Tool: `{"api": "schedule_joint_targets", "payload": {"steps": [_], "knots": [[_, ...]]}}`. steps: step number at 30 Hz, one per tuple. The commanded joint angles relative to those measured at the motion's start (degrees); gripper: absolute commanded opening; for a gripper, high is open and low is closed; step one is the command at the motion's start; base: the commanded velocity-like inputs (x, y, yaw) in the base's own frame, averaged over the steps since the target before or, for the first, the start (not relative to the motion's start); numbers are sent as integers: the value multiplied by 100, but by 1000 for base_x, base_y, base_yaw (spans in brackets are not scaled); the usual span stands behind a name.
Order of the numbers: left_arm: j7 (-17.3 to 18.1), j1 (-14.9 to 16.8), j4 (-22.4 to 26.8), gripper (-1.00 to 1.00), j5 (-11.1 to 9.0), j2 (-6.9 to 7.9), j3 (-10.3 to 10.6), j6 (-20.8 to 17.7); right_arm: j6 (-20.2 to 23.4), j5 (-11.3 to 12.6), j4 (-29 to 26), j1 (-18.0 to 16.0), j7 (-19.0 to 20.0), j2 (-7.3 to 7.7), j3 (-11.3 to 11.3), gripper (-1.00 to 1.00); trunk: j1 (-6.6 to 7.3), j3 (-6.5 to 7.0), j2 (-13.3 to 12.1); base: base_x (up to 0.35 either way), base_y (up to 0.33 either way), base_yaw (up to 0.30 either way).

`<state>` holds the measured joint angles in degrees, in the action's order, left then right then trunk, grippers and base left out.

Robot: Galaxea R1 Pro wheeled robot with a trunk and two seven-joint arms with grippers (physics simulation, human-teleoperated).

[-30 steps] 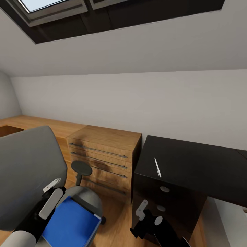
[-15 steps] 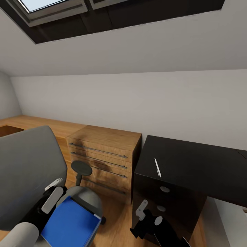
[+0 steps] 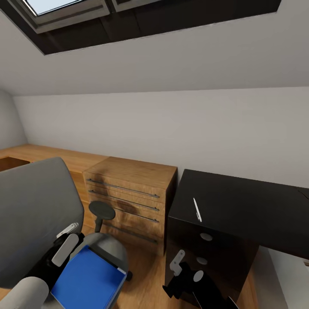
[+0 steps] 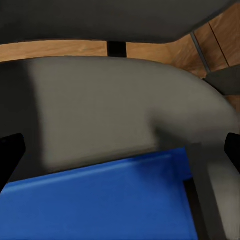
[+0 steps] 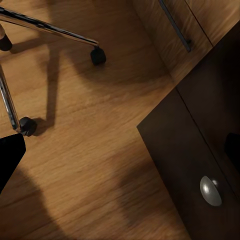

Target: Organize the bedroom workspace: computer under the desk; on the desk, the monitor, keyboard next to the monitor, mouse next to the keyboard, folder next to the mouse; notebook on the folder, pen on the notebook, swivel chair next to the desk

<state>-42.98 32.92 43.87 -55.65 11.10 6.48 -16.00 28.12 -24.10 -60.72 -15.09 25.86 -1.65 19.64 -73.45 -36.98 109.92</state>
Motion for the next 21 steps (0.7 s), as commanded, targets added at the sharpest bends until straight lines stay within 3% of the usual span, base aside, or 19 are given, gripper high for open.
{"api": "schedule_joint_targets", "payload": {"steps": [1, 21], "knots": [[-12, 2, -2, 100, -22, 8, 28, -19, 19, -60, -10, -3, 42, -2, -3, 100, 1, -7, 3, 0, 0, 0], [476, 7, -710, 100, -42, 5, 37, -31, 19, -60, -10, -3, 42, -2, 0, 100, 1, -7, 3, 0, 0, 0]]}}
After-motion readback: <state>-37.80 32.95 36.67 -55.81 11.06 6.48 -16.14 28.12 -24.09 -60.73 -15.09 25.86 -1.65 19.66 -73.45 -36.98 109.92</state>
